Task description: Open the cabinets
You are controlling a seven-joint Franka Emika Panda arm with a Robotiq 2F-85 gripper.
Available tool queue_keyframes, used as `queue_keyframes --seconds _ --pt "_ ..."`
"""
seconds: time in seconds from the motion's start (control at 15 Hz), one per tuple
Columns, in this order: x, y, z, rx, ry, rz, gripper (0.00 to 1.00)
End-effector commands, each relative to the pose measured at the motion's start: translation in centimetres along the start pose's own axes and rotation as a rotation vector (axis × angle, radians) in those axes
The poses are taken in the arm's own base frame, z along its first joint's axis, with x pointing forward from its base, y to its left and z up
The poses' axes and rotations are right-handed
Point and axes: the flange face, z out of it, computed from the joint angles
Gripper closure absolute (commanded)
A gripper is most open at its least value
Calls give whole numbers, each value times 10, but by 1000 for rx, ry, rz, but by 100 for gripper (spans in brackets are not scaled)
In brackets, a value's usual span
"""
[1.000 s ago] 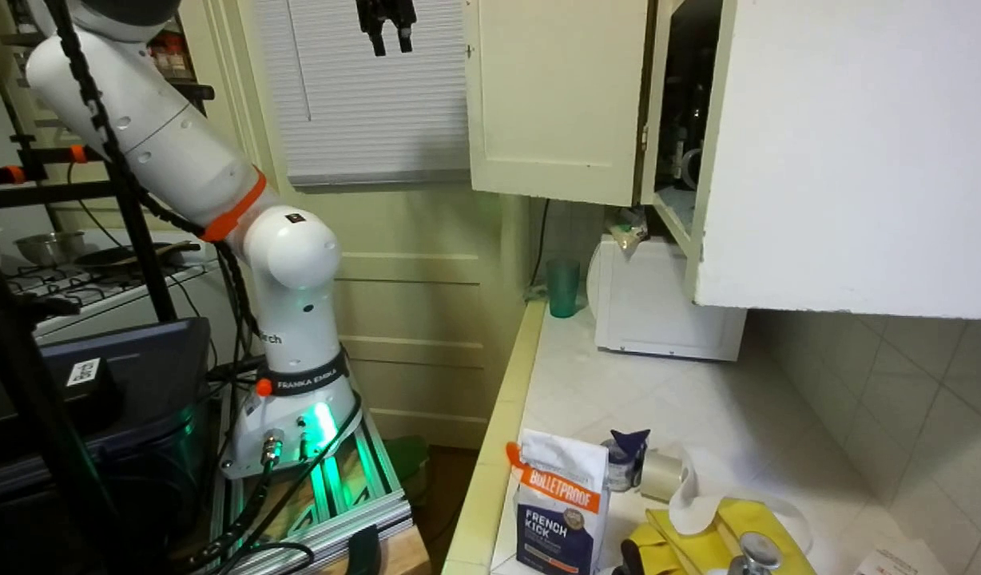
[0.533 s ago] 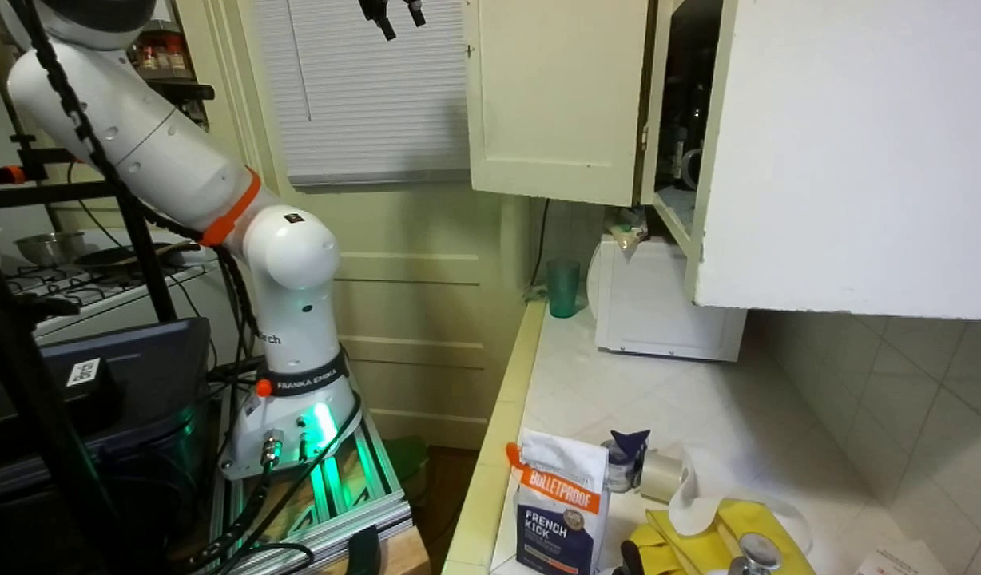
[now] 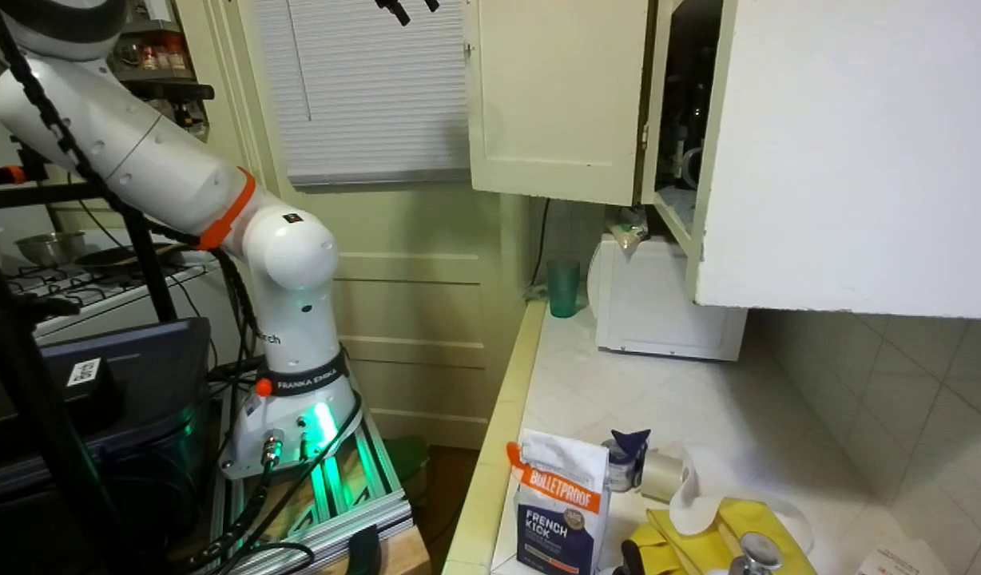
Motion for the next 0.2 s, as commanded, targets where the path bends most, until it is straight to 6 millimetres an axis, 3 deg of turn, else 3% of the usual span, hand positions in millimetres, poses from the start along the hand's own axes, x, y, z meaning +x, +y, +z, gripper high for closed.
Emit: queue_keyframes --seconds 0.0,0.13 --pt "1 -1 0 0 -1 -1 0" --pt "1 -1 -1 0 -1 -1 0"
